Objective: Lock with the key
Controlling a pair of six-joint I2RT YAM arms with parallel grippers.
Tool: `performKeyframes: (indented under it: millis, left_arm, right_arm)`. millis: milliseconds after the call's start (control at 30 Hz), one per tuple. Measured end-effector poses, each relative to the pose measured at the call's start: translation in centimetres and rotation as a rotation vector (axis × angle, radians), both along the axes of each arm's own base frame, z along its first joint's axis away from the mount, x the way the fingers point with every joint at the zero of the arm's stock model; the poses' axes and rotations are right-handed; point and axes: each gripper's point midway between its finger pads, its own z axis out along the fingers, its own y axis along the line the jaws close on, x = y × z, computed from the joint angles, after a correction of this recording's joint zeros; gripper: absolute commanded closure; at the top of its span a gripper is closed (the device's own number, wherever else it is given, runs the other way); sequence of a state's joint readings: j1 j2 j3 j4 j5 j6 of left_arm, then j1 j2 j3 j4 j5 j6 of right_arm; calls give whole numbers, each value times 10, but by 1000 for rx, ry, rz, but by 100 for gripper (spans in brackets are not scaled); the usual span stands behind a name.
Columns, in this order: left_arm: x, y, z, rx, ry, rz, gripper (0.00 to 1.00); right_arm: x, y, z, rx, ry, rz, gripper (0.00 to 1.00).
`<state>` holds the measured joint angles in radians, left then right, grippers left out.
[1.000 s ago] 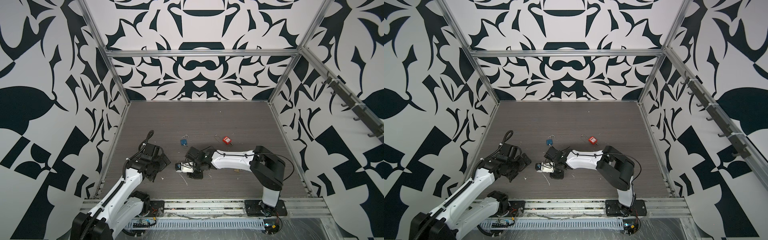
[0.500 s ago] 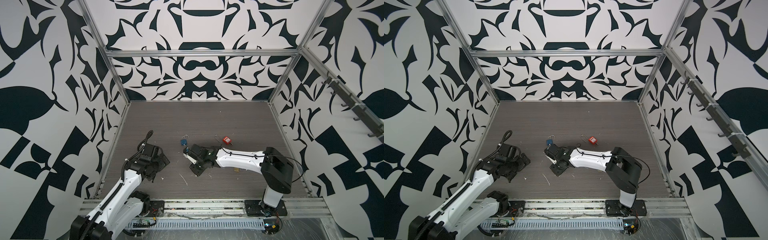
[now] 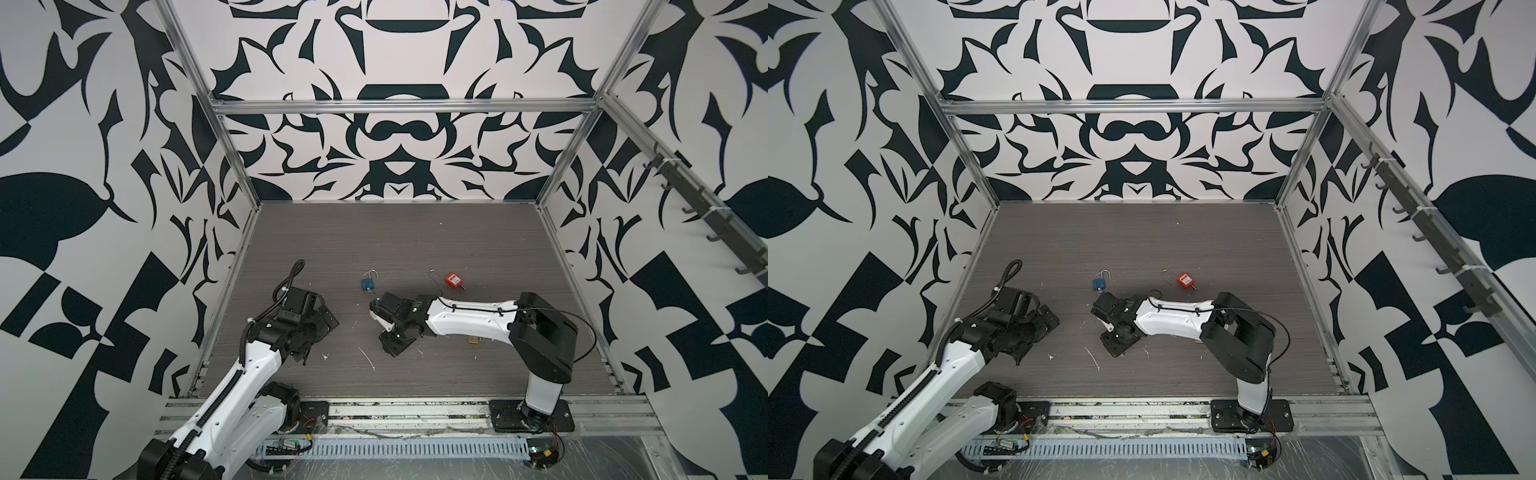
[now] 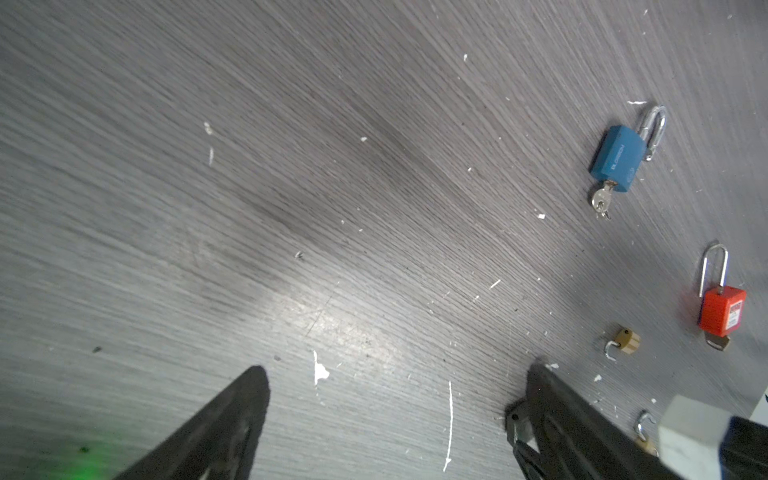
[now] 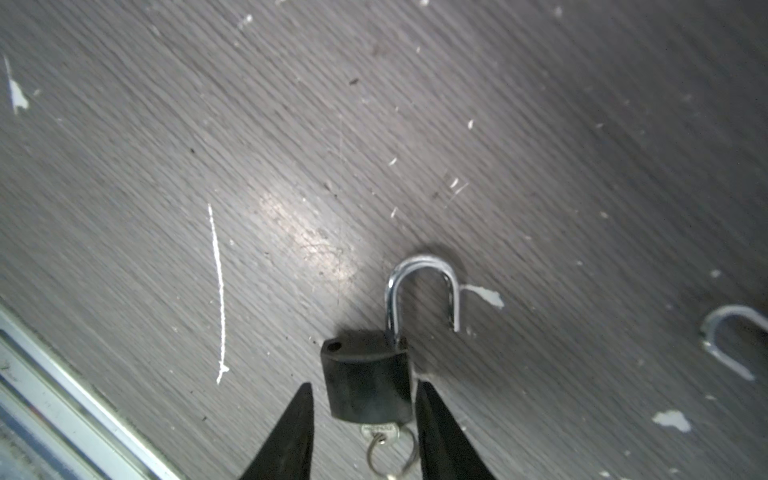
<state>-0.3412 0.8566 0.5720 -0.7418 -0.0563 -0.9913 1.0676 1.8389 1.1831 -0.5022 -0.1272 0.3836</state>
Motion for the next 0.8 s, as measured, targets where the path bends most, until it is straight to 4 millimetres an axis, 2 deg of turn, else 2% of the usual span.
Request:
performKeyframes:
  millis: [133,167,200,333,367,400,500,567,633,800]
  left_arm:
    - [0,0,2,-2,2,1,1]
    - [0,-1,4,-9,1,1,1]
    - [1,-2,5,-14,-1,1,1]
    - [2,-8,12,-55,10,17,0]
    - [2,-11,14,-70,17,25,0]
    - [3,-13,16,-84,24,31,0]
    - [7,-21,26,-122,47,53,1]
    - [9,-30,32,-138,74,62,1]
    - [9,-41,37,-146,105,55,2]
    - [6,-85,46,-134,207,3,2]
  right_arm:
    - [0,4,4,23,-6,17,41]
    - [1,5,7,30,-18,22,33]
    - [3,4,12,38,-33,21,32]
    - [22,-8,49,108,-163,-5,25]
    - [28,-15,60,129,-198,-28,3]
    - [35,-23,69,149,-232,-53,0]
    - [59,-55,93,193,-340,-143,0]
    - [73,-78,98,203,-393,-219,0]
    - [81,-98,95,196,-418,-296,0]
    - [100,-150,84,134,-444,-588,0]
